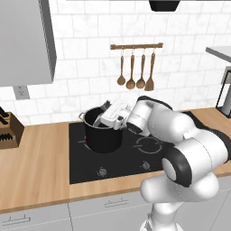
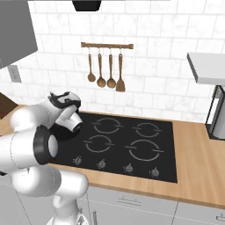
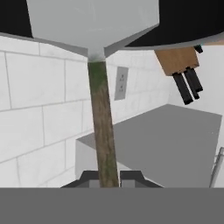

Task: Put the tomato and squash in the pot. Retrieve the spatula and lightly stir the vegetables in the pot.

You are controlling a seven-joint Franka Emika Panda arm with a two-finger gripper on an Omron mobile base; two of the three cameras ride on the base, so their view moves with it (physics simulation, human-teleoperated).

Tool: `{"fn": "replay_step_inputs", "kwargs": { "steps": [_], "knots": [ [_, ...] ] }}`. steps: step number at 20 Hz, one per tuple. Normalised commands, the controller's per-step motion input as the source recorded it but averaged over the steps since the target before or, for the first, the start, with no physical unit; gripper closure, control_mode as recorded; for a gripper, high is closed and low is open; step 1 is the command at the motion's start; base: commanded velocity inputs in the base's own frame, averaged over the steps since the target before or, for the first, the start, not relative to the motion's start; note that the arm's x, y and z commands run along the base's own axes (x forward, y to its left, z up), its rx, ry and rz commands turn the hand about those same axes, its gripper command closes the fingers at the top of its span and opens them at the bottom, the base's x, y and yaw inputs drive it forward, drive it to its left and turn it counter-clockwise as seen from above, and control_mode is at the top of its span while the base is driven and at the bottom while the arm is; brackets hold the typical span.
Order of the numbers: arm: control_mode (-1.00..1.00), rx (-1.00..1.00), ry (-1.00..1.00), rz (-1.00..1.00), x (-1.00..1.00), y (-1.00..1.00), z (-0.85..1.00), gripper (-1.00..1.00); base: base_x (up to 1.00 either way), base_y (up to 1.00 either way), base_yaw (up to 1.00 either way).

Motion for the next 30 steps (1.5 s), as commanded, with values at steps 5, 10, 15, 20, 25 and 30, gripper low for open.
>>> {"fn": "replay_step_inputs", "kwargs": {
  "steps": [5, 10, 15, 20, 25, 30],
  "knots": [
    [-1.00, 0.00, 0.00, 0.02, 0.00, 0.00, 0.00, 1.00, 0.00, 0.00, 0.00],
    [-1.00, 0.00, 0.06, -0.01, 0.00, 0.00, 0.00, 1.00, 0.00, 0.00, 0.00],
    [-1.00, 0.00, 0.17, -0.04, 0.00, 0.00, -0.04, 1.00, 0.00, 0.00, 0.00],
    [-1.00, 0.00, 0.17, -0.04, 0.00, 0.00, -0.08, 1.00, 0.00, 0.00, 0.00],
    [-1.00, 0.00, 0.10, -0.05, -0.05, 0.00, -0.17, 1.00, 0.00, 0.00, 0.00],
    [-1.00, 0.00, 0.00, -0.05, -0.04, 0.00, -0.13, 1.00, 0.00, 0.00, 0.00]
  ]
}}
